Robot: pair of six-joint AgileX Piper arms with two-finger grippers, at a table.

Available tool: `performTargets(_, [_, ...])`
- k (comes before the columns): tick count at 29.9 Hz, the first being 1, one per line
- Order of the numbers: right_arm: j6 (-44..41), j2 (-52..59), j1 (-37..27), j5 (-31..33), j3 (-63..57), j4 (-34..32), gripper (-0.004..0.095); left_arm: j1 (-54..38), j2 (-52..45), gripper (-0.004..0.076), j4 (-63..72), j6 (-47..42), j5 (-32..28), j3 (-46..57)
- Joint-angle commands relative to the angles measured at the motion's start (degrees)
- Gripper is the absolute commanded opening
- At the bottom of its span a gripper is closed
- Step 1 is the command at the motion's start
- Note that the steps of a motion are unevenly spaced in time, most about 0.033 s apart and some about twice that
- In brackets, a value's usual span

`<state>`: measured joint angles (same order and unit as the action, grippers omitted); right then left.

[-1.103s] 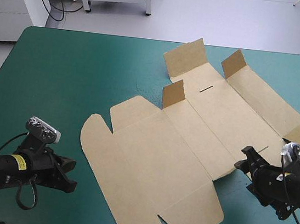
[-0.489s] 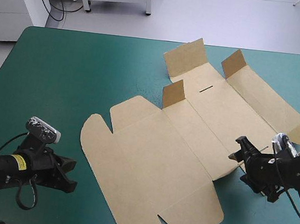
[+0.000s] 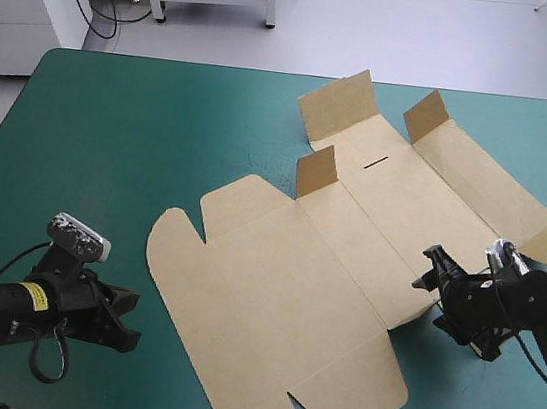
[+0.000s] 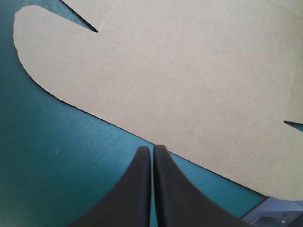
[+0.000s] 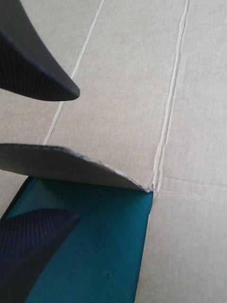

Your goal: Fold the box

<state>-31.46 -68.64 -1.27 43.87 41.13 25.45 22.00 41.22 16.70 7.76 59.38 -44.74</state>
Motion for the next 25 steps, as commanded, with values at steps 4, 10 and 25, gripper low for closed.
performTargets(4, [1.87,-0.99,0.14,-1.87,1.79,2.59,0.0601,0.40,0.14,-0.0008,1.82,0.09,-2.60,-1.87])
performTargets(10, [6.42,-3.08,0.14,-1.92,1.79,6.95,0.0464,0.40,0.14,-0.0008,1.82,0.09,-2.60,-1.87])
performTargets(25, [8.74,-3.18,0.14,-0.94,1.79,6.95,-0.0020,0.40,0.14,-0.0008,1.82,0.09,-2.63,-1.87])
